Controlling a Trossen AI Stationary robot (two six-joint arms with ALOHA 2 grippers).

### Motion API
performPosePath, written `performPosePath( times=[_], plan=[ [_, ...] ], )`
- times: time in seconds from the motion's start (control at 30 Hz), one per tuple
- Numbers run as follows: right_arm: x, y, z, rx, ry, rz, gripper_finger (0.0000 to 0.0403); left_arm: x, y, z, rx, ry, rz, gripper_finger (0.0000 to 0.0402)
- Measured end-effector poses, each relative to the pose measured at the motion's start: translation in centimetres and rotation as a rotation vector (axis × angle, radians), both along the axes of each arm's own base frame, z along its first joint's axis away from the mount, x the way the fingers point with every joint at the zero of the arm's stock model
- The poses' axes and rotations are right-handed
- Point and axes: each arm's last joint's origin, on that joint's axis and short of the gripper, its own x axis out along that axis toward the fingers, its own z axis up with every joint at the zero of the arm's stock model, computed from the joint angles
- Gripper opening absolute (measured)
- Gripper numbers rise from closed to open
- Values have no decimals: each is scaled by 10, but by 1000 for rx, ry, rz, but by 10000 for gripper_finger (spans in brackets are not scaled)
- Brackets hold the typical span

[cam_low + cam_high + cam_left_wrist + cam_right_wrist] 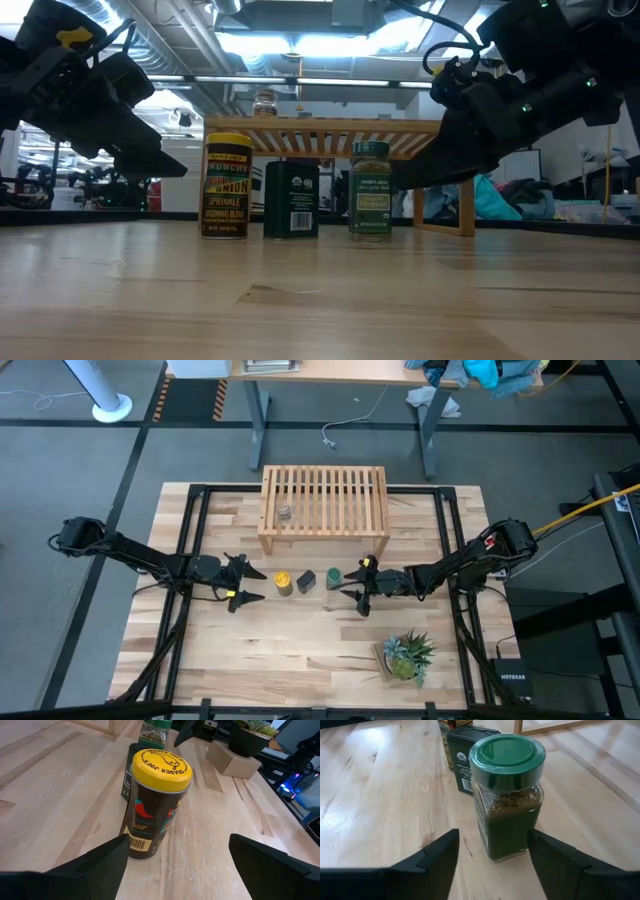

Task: Shelf spices
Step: Put the green seasoning bottle on the shelf

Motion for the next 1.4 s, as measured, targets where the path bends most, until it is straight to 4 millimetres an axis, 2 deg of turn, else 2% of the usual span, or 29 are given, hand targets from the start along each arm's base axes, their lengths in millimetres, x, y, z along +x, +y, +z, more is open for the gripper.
performPosePath(
  times=[0.13, 0.33, 0.53, 0.77, 0.97, 1.4],
  plan=[
    [0, -2, 0, -10, -1, -16, 294, 0, 0, 0, 2, 0, -1, 333],
    [4, -19, -1, 23, -6, -32, 363, 0, 0, 0, 4, 0, -2, 333],
    [15, -29, -12, 77, 2, 22, 398, 0, 0, -1, 5, 6, -2, 333],
    [31, -29, -19, 58, -17, 96, 384, -1, 0, -3, 8, 36, -1, 333],
    [34, -29, -23, 49, -17, 83, 359, -2, 0, -5, 5, 58, 1, 333],
    [35, -30, -22, 5, -22, 41, 212, -5, 1, -12, 18, 130, -1, 333]
  ],
)
